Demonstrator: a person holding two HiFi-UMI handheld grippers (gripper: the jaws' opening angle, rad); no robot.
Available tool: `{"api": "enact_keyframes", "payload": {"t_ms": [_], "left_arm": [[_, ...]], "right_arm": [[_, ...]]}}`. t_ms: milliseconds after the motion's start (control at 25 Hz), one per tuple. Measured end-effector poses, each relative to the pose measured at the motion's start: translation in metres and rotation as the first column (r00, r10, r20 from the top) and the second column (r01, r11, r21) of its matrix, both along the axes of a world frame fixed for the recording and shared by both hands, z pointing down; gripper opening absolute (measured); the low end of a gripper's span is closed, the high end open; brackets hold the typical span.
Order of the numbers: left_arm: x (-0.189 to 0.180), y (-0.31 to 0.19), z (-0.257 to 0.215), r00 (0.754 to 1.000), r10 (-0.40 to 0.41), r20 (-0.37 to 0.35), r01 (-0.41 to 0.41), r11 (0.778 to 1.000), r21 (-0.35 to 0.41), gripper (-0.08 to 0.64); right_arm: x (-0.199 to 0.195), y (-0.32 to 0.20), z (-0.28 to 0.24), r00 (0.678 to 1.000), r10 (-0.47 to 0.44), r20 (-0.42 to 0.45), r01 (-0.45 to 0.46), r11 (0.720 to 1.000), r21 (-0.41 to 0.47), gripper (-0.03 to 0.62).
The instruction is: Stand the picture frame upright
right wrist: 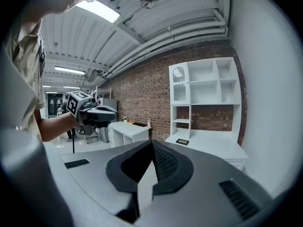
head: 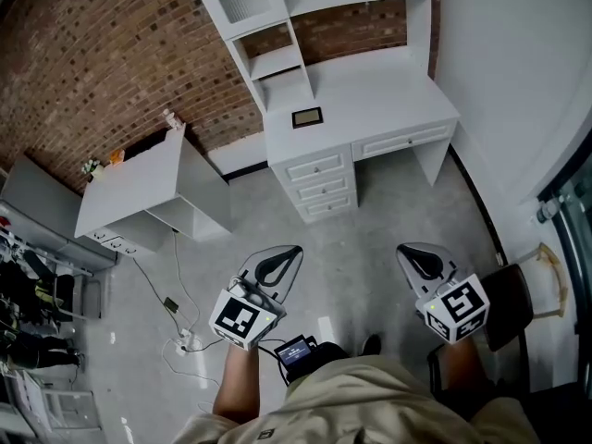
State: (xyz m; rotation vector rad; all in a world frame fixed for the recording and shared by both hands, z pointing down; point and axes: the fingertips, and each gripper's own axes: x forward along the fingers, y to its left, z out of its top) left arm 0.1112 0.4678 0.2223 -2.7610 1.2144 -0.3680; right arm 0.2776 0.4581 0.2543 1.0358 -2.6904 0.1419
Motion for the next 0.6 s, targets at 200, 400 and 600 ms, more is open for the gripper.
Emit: {"api": "enact_keyframes", "payload": {"t_ms": [200, 400, 600], "left_arm": [[-0.001, -0.061, 0.013, 1.000, -0.008, -0.002, 0.008, 1.000, -0.023, 0.006], [-0.018, -0.133, 0.023, 1.000, 0.016, -0.024, -0.017, 1.000, -0.023, 0.006], [-0.056, -0.224, 0.032, 0.998, 0.043, -0.035, -0.044, 0.999, -0.027, 0.006]], "right_arm": [[0.002, -0.052, 0.017, 1.000, -0.003, -0.010, 0.002, 1.000, -0.031, 0.003], [-0.006, -0.121, 0.025, 0.998, 0.042, -0.042, -0.044, 0.998, -0.041, 0.003], [-0.047, -0.205, 0.026, 0.997, 0.066, -0.044, -0.068, 0.997, -0.038, 0.003]]}}
